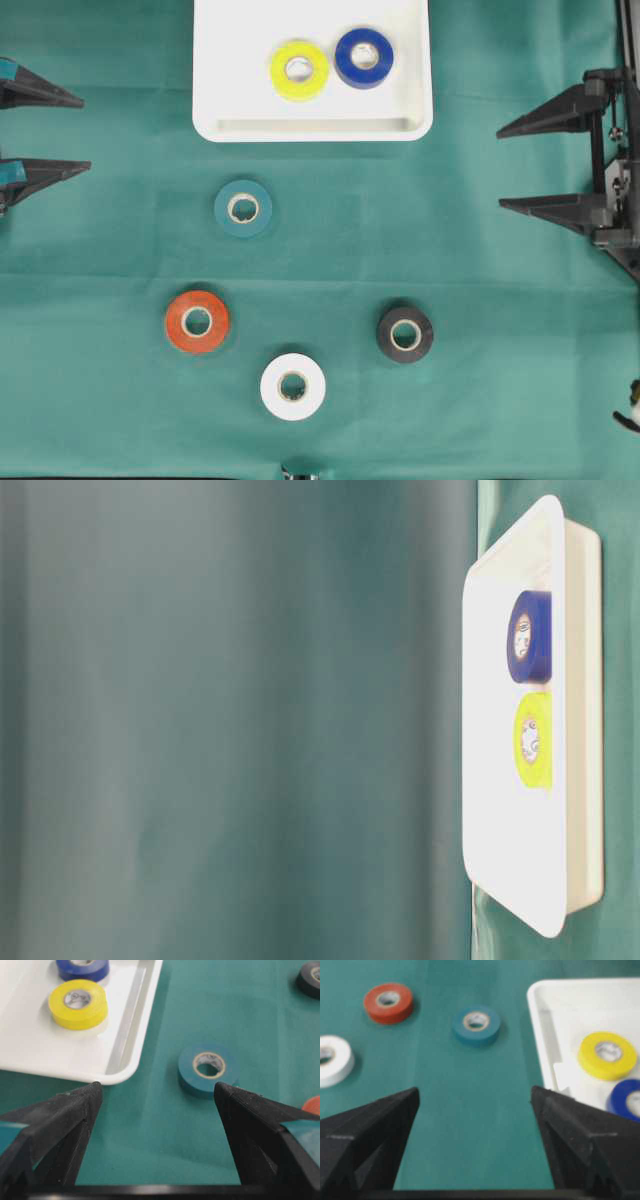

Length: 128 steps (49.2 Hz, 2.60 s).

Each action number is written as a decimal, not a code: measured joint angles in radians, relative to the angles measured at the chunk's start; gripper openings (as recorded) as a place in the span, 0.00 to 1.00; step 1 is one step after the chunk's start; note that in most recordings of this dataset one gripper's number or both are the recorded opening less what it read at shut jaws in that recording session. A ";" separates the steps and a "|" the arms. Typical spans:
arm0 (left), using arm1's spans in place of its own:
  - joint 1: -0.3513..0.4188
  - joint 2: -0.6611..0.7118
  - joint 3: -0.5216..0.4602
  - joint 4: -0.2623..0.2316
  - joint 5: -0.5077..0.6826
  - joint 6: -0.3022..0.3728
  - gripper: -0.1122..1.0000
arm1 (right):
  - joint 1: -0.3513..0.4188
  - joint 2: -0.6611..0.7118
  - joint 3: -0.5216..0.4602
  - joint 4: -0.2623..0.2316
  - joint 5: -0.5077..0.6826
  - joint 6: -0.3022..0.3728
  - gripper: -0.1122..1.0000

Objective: Pick up the tape from a random location and place it into the white case.
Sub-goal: 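Move the left gripper over the teal tape roll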

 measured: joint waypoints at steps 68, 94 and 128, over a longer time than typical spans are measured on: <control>-0.172 0.000 0.002 -0.003 -0.015 -0.002 0.98 | -0.017 -0.002 0.057 0.000 -0.055 -0.002 0.88; -0.318 0.000 0.002 -0.008 -0.048 -0.005 0.97 | -0.015 -0.002 0.057 0.000 -0.055 -0.002 0.88; -0.318 0.124 0.000 -0.008 -0.238 0.003 0.97 | -0.017 0.000 0.057 -0.002 -0.055 -0.005 0.88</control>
